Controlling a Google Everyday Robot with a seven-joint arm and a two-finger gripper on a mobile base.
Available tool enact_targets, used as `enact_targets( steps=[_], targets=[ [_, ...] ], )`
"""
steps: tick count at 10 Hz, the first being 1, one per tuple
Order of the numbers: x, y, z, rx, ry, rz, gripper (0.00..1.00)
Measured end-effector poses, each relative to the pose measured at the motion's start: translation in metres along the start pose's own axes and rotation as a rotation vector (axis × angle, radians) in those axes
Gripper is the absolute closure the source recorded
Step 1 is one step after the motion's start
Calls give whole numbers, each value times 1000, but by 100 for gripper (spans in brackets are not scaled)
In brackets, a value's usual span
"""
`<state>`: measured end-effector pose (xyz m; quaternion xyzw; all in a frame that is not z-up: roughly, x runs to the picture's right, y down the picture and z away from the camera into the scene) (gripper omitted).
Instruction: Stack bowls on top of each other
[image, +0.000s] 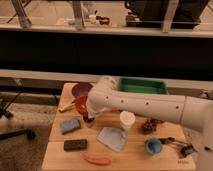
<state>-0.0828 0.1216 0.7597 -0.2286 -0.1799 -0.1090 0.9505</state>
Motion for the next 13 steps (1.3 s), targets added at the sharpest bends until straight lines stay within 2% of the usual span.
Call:
enact_targets(
  steps=[5,13],
  targets=[
    [-6,-23,-2,15,-4,0,100],
    [-20,-61,16,14,0,-4,100]
  ],
)
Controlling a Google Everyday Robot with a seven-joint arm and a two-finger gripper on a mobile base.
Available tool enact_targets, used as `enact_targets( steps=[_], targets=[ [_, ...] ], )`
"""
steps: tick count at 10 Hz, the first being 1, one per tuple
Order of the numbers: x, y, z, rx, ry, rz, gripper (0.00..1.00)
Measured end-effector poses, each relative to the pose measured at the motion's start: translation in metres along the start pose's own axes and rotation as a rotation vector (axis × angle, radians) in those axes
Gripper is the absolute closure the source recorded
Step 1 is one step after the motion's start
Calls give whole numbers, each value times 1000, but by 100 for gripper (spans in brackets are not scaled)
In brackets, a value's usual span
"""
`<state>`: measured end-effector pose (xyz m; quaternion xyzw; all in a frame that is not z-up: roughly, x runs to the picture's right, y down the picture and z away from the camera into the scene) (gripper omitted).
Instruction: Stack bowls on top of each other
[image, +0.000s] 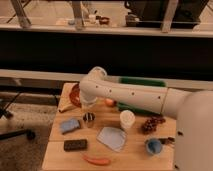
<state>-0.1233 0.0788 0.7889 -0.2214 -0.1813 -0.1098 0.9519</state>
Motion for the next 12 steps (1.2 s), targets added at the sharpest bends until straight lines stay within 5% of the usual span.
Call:
enact_targets(
  steps=[12],
  targets=[
    [2,-84,25,44,36,-20,100]
  ],
)
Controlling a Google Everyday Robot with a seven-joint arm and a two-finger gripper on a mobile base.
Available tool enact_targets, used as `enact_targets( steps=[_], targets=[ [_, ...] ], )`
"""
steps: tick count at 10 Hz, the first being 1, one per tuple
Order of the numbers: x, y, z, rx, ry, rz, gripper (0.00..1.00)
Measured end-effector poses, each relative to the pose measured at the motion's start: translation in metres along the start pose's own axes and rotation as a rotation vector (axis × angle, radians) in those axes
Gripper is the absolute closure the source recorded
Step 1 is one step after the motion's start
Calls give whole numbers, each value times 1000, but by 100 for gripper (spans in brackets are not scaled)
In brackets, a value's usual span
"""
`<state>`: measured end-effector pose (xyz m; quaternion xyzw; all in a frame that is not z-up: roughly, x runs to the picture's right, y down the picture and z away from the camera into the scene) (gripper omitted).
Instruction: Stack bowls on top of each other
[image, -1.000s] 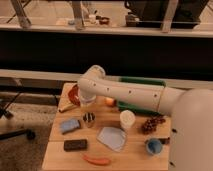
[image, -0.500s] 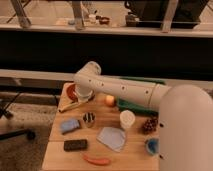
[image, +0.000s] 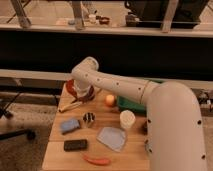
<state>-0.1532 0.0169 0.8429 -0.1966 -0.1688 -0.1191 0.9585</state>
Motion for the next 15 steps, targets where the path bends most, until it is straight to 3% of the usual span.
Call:
enact_targets(
  steps=[3,10,11,15],
  targets=[
    [12,-7,16,-3,8,9,100],
    [53,7,49,-44,25,46,100],
    [55,9,50,-50,25,48,95],
    [54,15,55,-73,23,52,53]
  ],
)
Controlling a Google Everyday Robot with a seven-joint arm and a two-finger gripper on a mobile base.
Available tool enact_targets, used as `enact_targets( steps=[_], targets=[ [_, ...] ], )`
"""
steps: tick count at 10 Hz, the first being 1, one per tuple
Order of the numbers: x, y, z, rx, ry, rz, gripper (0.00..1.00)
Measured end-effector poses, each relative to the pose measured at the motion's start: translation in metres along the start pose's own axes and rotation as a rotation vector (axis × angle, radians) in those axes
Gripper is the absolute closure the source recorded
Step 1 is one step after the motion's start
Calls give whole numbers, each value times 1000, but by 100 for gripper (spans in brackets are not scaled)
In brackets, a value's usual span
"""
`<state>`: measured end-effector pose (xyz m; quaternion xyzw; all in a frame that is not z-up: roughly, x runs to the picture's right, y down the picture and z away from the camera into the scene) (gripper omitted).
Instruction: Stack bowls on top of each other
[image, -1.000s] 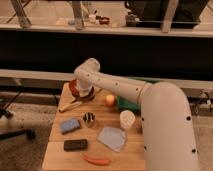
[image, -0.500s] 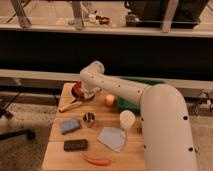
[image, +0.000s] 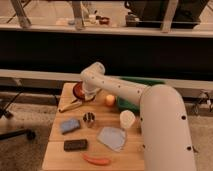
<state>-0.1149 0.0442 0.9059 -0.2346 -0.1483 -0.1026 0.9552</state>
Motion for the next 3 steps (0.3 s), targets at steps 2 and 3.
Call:
enact_targets(
  steps=[2,3],
  targets=[
    [-1,2,1,-5,0,-2,36],
    [-3,2,2,-8,-2,-4,25]
  ],
)
